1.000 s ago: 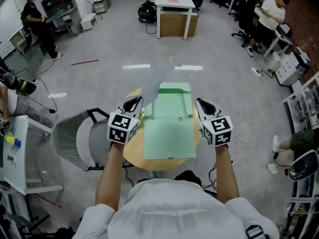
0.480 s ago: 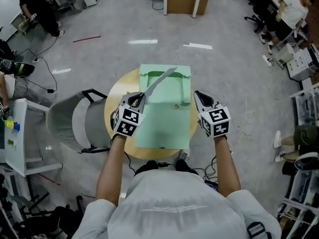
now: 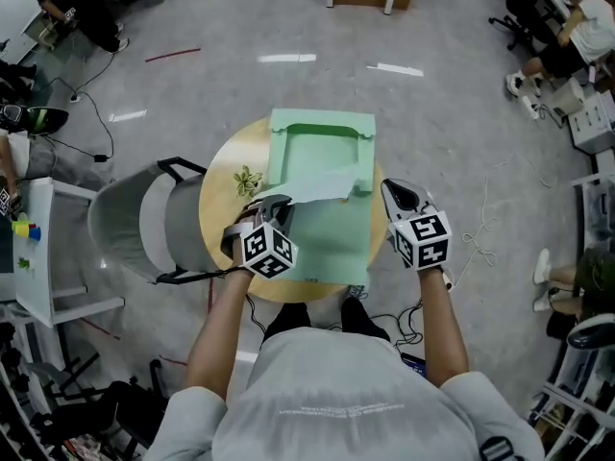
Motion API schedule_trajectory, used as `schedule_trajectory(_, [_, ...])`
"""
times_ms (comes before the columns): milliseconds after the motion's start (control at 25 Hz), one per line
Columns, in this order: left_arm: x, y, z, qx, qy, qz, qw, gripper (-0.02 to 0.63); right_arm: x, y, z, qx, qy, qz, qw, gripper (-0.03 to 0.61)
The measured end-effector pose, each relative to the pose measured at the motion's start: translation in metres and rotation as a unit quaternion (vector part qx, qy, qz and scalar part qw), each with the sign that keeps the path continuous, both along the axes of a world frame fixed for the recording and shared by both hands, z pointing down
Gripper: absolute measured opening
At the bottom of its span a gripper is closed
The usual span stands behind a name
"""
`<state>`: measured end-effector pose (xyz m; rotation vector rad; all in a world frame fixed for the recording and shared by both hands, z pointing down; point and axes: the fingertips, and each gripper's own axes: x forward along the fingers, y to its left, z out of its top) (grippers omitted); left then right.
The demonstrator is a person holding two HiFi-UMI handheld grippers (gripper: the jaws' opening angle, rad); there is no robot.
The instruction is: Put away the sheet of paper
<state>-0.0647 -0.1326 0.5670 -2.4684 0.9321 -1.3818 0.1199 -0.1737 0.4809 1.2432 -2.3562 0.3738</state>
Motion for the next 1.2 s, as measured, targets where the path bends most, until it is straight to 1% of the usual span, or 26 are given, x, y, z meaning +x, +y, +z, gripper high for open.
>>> schedule_trajectory(200, [0.021, 0.029, 0.031, -0.029, -0.025, 0.045, 0.9983, 0.021, 0.004, 0.005, 0.015, -0.016, -0.004, 0.005, 1.0, 0.029])
schedule_trajectory(520, [0.044, 0.068, 0.073, -0.088, -0.021, 0.074, 0.9931, 0.021, 0.008, 0.012, 0.029, -0.026, -0.005, 0.006, 1.0, 0.029])
schedule_trajectory(920, [0.057, 0.1, 0.109, -0.163, 0.001, 0.066, 0.9844, 0.021, 0.013, 0.013, 0.04, -0.041, -0.004, 0.006, 0.999, 0.029])
schedule_trajectory(1040, [0.056, 0.103, 0.119, -0.173, 0.001, 0.062, 0.9831, 0.021, 0.015, 0.014, 0.043, -0.044, -0.002, 0.005, 0.999, 0.029])
schedule_trajectory(1200, [0.054, 0.102, 0.129, -0.166, -0.013, 0.062, 0.9841, 0.021, 0.018, 0.015, 0.05, -0.05, -0.001, 0.007, 0.999, 0.029])
